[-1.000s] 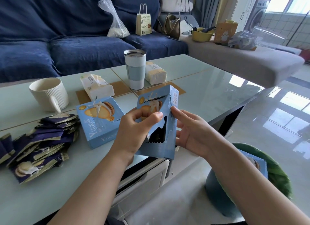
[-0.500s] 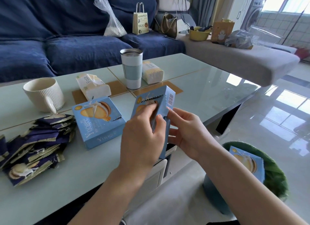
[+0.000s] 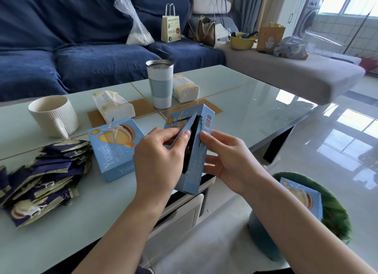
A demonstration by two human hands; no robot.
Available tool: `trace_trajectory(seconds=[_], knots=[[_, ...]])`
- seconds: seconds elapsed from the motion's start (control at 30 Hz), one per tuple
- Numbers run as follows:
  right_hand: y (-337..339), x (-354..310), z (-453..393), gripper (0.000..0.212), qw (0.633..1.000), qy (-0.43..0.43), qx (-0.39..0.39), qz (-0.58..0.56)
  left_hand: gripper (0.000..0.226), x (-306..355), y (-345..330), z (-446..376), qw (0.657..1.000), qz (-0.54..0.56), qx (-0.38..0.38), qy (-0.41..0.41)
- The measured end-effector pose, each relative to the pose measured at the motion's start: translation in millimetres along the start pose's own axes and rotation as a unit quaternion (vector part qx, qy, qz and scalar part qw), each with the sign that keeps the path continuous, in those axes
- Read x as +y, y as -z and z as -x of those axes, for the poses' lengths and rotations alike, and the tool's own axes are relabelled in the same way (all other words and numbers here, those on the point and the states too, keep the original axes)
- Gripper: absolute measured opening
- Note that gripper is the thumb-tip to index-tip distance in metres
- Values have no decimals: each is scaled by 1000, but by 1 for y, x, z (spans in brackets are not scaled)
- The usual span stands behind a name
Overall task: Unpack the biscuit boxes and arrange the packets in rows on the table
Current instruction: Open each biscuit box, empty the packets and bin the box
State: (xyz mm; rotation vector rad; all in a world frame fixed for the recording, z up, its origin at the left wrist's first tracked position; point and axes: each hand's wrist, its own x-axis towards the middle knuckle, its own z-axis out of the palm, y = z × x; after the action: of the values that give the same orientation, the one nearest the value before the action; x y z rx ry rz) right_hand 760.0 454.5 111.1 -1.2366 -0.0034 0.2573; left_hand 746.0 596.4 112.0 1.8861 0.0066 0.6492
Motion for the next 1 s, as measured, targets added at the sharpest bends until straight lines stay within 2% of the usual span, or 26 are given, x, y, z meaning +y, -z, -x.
trace_trajectory(seconds=[0.13, 0.23, 0.4, 0.5, 0.6, 0.73, 0.77, 0.87, 1.0], knots=[[1, 0, -1, 23, 1000, -4, 6, -1, 9, -5, 5, -6, 998, 55, 5, 25], [3, -1, -1, 24, 1000, -10, 13, 5, 19, -12, 9, -14, 993, 101, 33, 54], [4, -2, -2, 30, 999, -31, 35, 19, 20, -23, 13, -25, 979, 156, 77, 101], [1, -1, -3, 40, 997, -40, 47, 53, 25, -26, 13, -26, 973, 182, 79, 114], [1, 3, -5, 35, 993, -16, 80, 89, 27, -28, 14, -27, 966, 209, 79, 133], [9, 0, -8, 31, 992, -6, 99, 75, 5, -34, 19, -32, 954, 238, 76, 168], [11, -2, -8, 32, 993, -4, 99, 71, 7, -35, 21, -33, 954, 239, 76, 166], [16, -5, -9, 33, 992, 10, 107, 58, 45, -37, 26, -36, 979, 165, 52, 109], [18, -4, -10, 27, 989, 30, 133, 52, 80, -35, 28, -30, 994, 91, -47, 30]])
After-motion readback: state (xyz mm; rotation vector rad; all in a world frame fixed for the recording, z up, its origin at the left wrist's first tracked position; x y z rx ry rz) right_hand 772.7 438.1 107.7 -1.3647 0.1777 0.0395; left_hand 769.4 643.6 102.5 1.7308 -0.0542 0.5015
